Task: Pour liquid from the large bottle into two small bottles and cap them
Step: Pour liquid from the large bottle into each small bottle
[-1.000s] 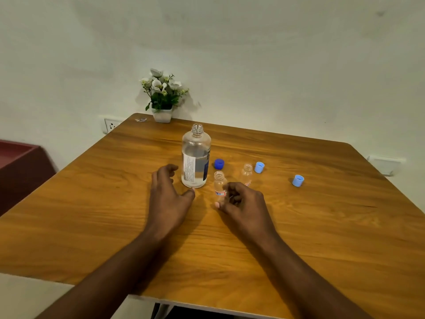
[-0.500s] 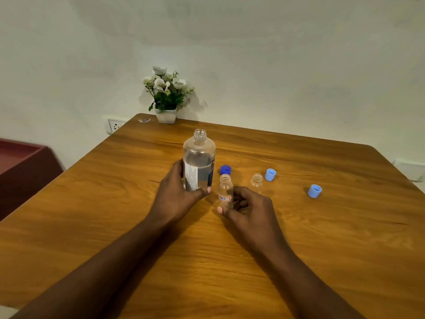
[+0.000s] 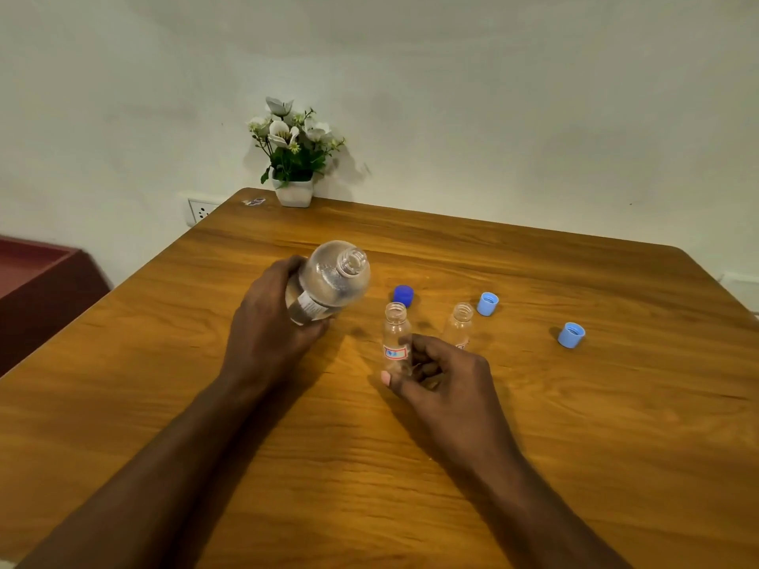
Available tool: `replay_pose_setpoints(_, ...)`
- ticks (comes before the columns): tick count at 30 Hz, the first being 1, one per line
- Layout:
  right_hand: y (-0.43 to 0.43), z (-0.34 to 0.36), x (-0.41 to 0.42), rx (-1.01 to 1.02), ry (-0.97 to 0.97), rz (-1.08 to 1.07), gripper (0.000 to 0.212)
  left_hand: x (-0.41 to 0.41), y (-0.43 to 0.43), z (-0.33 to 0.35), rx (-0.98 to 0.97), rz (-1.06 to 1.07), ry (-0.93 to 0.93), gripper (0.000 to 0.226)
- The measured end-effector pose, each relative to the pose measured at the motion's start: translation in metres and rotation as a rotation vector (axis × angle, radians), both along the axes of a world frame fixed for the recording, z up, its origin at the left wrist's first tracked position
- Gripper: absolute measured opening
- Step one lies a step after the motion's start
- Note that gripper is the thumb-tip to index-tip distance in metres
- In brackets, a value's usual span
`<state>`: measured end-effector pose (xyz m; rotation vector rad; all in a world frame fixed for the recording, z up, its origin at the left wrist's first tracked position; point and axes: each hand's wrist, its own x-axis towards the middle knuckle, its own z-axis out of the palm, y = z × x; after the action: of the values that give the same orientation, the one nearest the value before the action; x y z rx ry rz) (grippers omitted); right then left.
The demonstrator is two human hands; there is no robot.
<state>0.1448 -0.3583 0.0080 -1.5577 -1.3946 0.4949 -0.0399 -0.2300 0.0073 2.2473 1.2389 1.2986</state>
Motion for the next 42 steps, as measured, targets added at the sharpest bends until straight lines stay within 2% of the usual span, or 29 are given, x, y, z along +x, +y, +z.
replay_pose_setpoints(10,-0.0026,0.0007,-0.0041,0.026,-0.049,0.068,0.048,-0.0027,-0.0018,0.0009,0.156,0.033,0.114,0.074)
replay_pose_setpoints(42,-0.0045,0.0022,-0.0031,0.029,-0.03,0.12,0.047,-0.0066,-0.0034,0.0091,0.293,0.129,0.184,0.068)
